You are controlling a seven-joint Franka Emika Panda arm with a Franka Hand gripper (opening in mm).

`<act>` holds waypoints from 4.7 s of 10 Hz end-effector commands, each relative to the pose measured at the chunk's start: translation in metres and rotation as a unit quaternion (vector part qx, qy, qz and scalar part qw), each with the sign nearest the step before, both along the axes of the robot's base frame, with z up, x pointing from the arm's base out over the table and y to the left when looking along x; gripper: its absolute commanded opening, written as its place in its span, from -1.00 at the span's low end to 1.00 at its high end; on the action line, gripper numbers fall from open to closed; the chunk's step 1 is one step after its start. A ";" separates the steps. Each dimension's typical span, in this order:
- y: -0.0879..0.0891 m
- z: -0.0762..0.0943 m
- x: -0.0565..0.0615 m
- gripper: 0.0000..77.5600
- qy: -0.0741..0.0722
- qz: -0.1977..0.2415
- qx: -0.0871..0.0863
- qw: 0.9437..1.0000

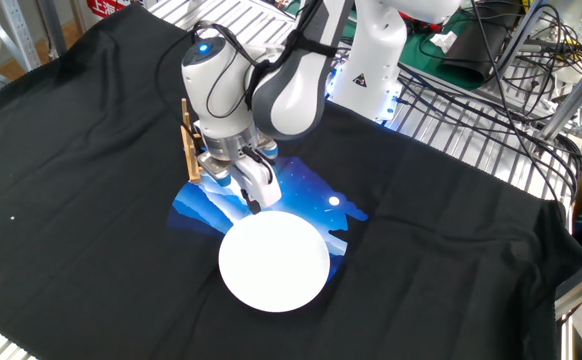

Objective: Put the dish on the dish rack

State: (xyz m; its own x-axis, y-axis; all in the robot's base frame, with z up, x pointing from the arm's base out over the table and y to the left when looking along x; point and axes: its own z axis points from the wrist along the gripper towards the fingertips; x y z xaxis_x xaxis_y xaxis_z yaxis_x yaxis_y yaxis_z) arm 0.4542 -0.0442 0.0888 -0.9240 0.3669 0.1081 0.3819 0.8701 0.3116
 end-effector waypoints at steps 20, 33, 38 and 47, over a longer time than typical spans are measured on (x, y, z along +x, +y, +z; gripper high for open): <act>0.000 0.000 0.000 -1.00 0.035 -0.064 0.002 0.997; -0.001 0.000 -0.001 -1.00 0.035 -0.063 0.005 0.997; -0.001 0.000 -0.001 1.00 0.034 -0.061 0.006 0.998; -0.001 0.000 -0.001 1.00 0.034 -0.061 0.006 0.998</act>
